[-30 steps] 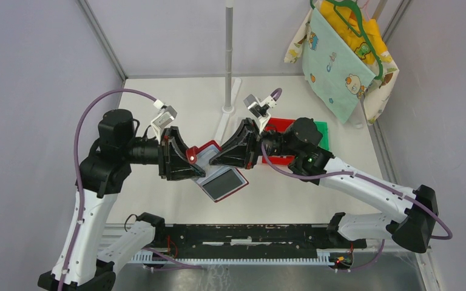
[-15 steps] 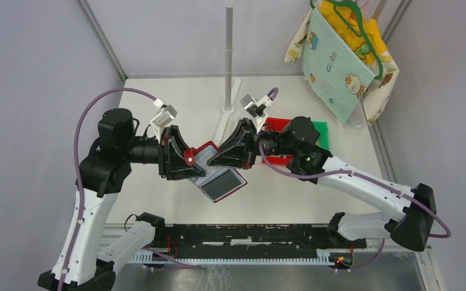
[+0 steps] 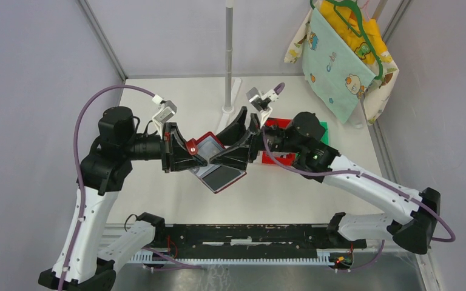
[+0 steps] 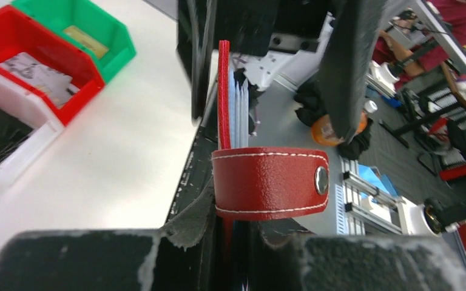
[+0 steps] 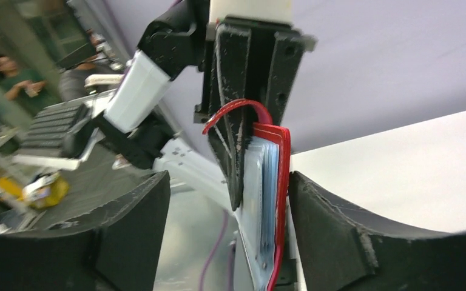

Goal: Take the credit cards out of the card holder
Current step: Open the card holder, then remove the credit card from the card holder.

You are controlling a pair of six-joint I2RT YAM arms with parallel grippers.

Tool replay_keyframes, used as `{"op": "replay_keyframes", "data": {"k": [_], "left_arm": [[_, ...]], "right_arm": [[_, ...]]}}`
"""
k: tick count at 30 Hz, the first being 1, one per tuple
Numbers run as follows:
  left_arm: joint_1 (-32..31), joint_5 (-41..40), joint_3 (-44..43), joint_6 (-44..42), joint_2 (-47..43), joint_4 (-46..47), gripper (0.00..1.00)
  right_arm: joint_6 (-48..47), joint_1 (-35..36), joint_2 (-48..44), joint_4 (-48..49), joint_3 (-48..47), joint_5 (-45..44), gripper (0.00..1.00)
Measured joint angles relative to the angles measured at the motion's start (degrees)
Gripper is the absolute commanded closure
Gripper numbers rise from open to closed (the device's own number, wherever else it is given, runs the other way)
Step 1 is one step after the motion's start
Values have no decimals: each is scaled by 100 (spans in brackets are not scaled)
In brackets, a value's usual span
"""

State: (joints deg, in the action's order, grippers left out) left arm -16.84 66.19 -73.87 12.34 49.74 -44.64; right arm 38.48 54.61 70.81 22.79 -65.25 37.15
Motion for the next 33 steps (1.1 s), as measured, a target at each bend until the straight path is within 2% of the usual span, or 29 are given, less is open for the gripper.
{"op": "replay_keyframes", "data": {"k": [7, 12, 16, 20, 33], "left_arm": [[0, -721, 2, 2, 13, 66, 98], [0, -1067, 9, 57, 26, 216, 98], [0, -1196, 22, 210, 79, 332, 98], [0, -1220, 22, 400, 160, 446, 98], [28, -859, 22, 1126, 363, 933, 92]], "right_arm": [[-267, -389, -1095, -695, -4, -1139, 14], [184, -372, -1412, 4, 269, -944, 17], [758, -361, -1292, 782, 1097, -713, 21], [1261, -343, -793, 1078, 1690, -564, 22], [1884, -317, -269, 2234, 1738, -457, 27]]}}
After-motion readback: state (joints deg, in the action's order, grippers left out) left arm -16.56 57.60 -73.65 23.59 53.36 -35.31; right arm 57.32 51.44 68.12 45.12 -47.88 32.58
